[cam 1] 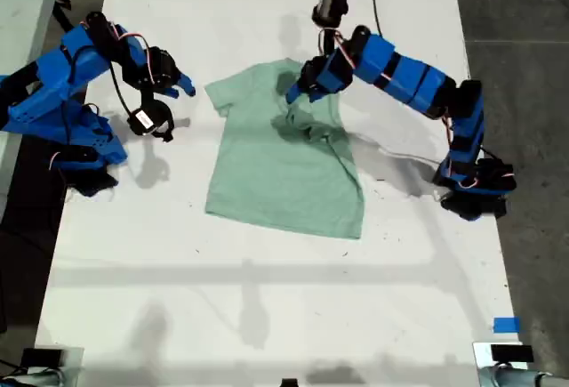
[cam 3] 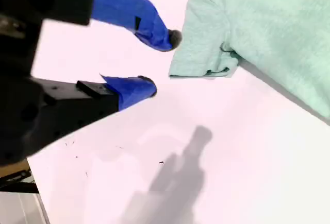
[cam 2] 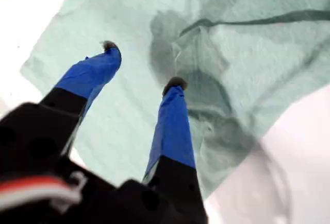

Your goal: Fold t-shirt

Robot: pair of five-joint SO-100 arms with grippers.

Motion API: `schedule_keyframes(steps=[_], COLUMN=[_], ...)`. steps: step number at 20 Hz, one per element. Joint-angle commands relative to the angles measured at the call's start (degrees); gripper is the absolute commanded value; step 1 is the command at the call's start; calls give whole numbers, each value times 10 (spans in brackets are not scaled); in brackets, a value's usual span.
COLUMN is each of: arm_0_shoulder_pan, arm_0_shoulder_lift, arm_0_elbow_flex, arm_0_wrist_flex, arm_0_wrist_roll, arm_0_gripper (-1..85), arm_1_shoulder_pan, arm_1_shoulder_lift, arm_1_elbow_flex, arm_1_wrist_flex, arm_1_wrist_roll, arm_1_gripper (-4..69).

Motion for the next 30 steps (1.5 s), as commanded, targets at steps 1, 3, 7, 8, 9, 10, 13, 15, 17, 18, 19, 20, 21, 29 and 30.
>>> schedule_keyframes(steps=[1, 3, 7, 8, 9, 10, 13, 15, 17, 18, 19, 20, 21, 29, 30], arm_0_shoulder_pan=[-5, -18, -47, -60, -71, -82, -104, -115, -124, -126, -127, -130, -134, -161, -162], arm_0_shoulder_lift=[-10, -32, -91, -107, -123, -142, -214, -267, -331, -362, -395, -428, -460, -637, -663], arm_0_elbow_flex=[-12, -28, -89, -105, -120, -134, -182, -193, -213, -223, -236, -253, -268, -374, -410], arm_0_wrist_flex=[-16, -20, -27, -29, -37, -43, -54, -82, -101, -111, -118, -120, -121, -126, -102], arm_0_wrist_roll=[5, 18, 65, 78, 96, 109, 143, 159, 167, 172, 177, 178, 179, 185, 185], arm_0_gripper=[156, 157, 204, 212, 220, 221, 232, 240, 251, 254, 254, 254, 254, 256, 252], arm_1_shoulder_pan=[12, 10, -3, -9, -15, -20, -30, -33, -38, -40, -40, -40, -40, -48, -49], arm_1_shoulder_lift=[159, 259, 433, 468, 504, 535, 599, 623, 630, 631, 632, 633, 635, 668, 672], arm_1_elbow_flex=[27, 147, 386, 433, 475, 511, 572, 599, 612, 614, 617, 617, 619, 638, 641], arm_1_wrist_flex=[74, 76, 51, 40, 25, 13, 7, 5, 2, 2, 2, 2, 2, 4, 4], arm_1_wrist_roll=[-22, -25, -1, 9, 16, 22, 38, 45, 48, 50, 51, 50, 50, 58, 60], arm_1_gripper=[204, 192, 170, 167, 164, 161, 153, 151, 149, 148, 148, 148, 147, 146, 146])
